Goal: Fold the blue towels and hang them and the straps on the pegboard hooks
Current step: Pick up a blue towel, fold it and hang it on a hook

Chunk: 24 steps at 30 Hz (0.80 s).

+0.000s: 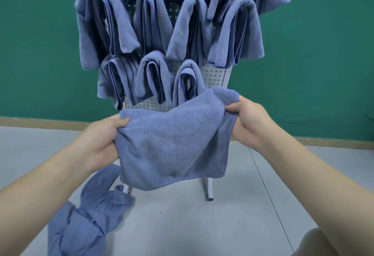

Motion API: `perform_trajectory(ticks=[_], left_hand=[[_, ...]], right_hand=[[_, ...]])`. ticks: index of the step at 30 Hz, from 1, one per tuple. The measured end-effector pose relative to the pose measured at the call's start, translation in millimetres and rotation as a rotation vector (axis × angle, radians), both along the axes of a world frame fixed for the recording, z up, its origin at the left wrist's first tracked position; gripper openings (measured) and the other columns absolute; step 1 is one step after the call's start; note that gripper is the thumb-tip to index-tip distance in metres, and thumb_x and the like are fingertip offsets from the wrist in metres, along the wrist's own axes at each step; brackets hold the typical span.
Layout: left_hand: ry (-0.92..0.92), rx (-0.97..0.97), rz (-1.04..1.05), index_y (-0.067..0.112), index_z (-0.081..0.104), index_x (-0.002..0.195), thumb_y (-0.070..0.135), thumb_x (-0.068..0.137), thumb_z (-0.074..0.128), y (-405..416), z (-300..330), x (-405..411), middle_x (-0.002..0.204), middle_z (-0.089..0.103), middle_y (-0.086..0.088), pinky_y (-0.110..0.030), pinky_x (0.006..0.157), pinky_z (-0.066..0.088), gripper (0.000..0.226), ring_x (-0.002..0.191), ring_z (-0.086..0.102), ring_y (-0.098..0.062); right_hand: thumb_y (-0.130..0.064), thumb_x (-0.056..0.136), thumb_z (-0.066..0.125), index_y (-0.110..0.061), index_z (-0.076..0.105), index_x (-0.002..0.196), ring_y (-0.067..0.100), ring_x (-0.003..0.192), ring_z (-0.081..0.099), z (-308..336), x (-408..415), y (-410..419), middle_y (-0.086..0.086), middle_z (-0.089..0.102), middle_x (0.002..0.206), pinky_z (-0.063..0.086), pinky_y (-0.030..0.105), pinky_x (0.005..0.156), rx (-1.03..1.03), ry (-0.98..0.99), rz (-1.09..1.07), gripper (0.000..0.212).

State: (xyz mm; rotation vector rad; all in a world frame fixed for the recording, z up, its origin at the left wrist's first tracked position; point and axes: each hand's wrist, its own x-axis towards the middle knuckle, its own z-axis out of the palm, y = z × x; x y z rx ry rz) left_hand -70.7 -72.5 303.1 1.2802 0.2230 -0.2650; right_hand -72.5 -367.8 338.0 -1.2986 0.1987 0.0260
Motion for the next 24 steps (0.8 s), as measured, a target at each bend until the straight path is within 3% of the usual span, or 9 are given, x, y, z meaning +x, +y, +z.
perform_trajectory(ticks=[2,4,6,9,11,13,17,21,24], left_hand=[[-0.007,-0.036,-0.031,0.005,0.067,0.127,-0.001,0.104,0.035,-0.5,2.9,-1.5,0.121,0.074,-0.014,-0.040,0.087,0.054,0.040,0.106,0.074,-0.027],[0.005,-0.117,-0.022,-0.004,0.064,0.127,-0.007,0.096,0.032,-0.3,4.3,-1.3,0.125,0.071,-0.020,-0.042,0.093,0.053,0.045,0.112,0.072,-0.031],[0.021,-0.188,-0.022,-0.009,0.070,0.110,-0.001,0.090,0.032,-1.4,6.1,-2.8,0.110,0.074,-0.021,-0.040,0.089,0.052,0.043,0.095,0.075,-0.032],[0.025,-0.171,-0.023,-0.005,0.077,0.082,0.011,0.089,0.037,-1.2,7.3,-3.3,0.093,0.074,-0.018,-0.038,0.087,0.052,0.044,0.080,0.073,-0.030],[0.043,-0.111,-0.024,-0.005,0.076,0.101,0.024,0.094,0.051,-0.9,6.7,-2.2,0.111,0.074,-0.022,-0.043,0.098,0.052,0.038,0.099,0.072,-0.034],[0.070,-0.066,-0.010,-0.002,0.069,0.123,0.034,0.097,0.061,-0.5,4.2,0.3,0.122,0.072,-0.021,-0.043,0.098,0.053,0.044,0.112,0.070,-0.034],[0.054,0.009,0.083,0.001,0.068,0.125,0.033,0.101,0.062,1.7,-3.0,6.6,0.115,0.077,-0.013,-0.035,0.082,0.055,0.040,0.101,0.075,-0.021],[0.017,0.080,0.182,0.006,0.069,0.112,0.033,0.105,0.057,8.5,-9.4,11.7,0.106,0.077,-0.008,-0.035,0.074,0.055,0.030,0.086,0.074,-0.017],[-0.002,0.089,0.168,0.007,0.067,0.109,0.023,0.108,0.051,10.7,-10.3,13.9,0.106,0.074,-0.007,-0.033,0.075,0.053,0.023,0.084,0.072,-0.014]], right_hand=[[0.007,0.098,0.037,-0.015,0.071,0.118,0.030,0.086,0.075,0.2,-0.6,1.2,0.014,0.077,0.114,0.058,0.038,0.067,-0.005,0.014,-0.004,0.045],[0.005,0.098,0.038,-0.009,0.069,0.124,0.033,0.101,0.074,0.5,-1.2,2.8,0.018,0.074,0.121,0.059,0.042,0.079,0.025,0.020,0.008,0.042],[-0.001,0.099,0.039,-0.001,0.066,0.126,0.034,0.111,0.072,-0.5,-0.3,3.7,0.020,0.072,0.123,0.056,0.046,0.095,0.056,0.039,0.034,0.039],[-0.021,0.106,0.045,-0.006,0.071,0.118,0.025,0.106,0.073,-1.1,-2.0,8.1,0.011,0.076,0.116,0.055,0.041,0.096,0.029,0.062,0.120,0.033],[-0.034,0.107,0.052,-0.009,0.069,0.128,0.022,0.115,0.071,-4.7,-0.6,9.1,0.007,0.075,0.123,0.052,0.040,0.104,-0.031,0.069,0.135,0.036],[-0.037,0.105,0.058,-0.010,0.069,0.129,0.021,0.115,0.072,-9.9,4.2,6.4,0.006,0.076,0.122,0.050,0.040,0.108,-0.104,0.077,0.092,0.038],[-0.031,0.103,0.063,-0.006,0.073,0.119,0.020,0.107,0.074,-13.8,9.7,-0.8,0.005,0.078,0.113,0.054,0.038,0.102,-0.271,0.120,-0.007,0.031],[-0.021,0.101,0.065,-0.003,0.073,0.108,0.021,0.085,0.068,-14.4,12.7,-8.5,0.007,0.076,0.100,0.053,0.034,0.079,-0.408,0.135,-0.071,0.021],[-0.016,0.101,0.061,-0.005,0.074,0.113,0.025,0.089,0.067,-15.2,13.2,-12.4,0.014,0.076,0.113,0.052,0.038,0.082,-0.444,0.146,-0.053,0.021]])
